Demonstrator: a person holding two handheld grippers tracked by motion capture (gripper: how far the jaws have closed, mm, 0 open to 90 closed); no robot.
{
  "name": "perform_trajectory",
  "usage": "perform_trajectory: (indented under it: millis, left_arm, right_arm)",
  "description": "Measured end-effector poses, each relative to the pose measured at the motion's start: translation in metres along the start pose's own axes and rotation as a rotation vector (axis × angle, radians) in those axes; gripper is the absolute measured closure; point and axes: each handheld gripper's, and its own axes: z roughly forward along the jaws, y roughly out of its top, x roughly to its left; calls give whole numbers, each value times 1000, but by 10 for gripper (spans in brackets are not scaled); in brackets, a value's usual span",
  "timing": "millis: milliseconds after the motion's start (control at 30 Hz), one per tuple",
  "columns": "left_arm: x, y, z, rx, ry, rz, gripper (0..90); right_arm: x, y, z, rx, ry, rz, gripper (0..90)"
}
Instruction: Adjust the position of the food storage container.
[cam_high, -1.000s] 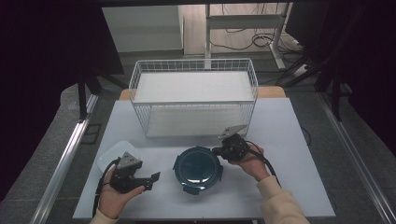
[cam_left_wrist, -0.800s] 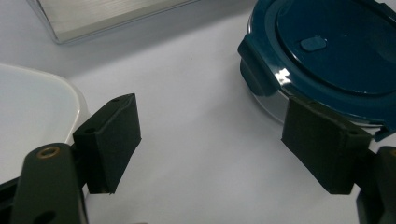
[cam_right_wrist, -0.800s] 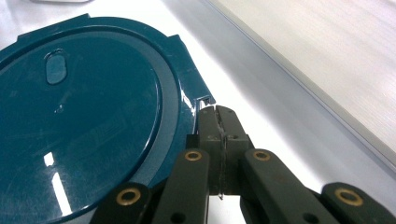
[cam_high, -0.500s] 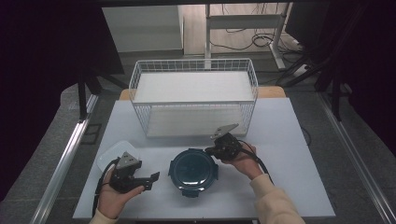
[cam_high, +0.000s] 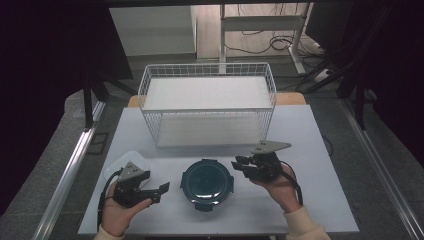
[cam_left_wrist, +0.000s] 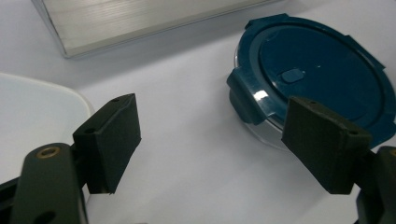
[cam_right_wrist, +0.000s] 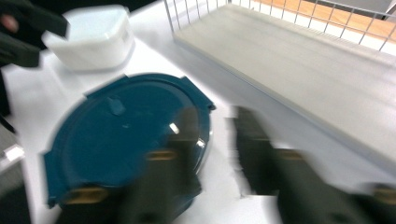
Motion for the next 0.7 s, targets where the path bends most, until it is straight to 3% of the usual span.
perform_trajectory:
  millis: [33, 100, 133, 167, 300, 700]
  left_arm:
    - [-1, 1, -1, -4, 0, 1, 192]
    - [-1, 2, -4, -12, 0, 1, 191]
    - [-1, 2, -4, -12, 0, 1, 191]
    - [-1, 3, -6, -16, -1, 0, 191]
    - [2, 5, -11, -43, -2, -6, 191]
    - [2, 13, -19, -67, -37, -17, 186]
  right_arm:
    - [1, -4, -5, -23, 9, 38, 518]
    - [3, -10, -11, -32, 7, 66, 375]
    - [3, -10, -11, -32, 7, 66, 375]
    - [4, -15, -17, -31, -3, 74, 309]
    - [2, -23, -28, -44, 7, 121, 265]
    - [-5, -32, -34, -30, -23, 151, 216]
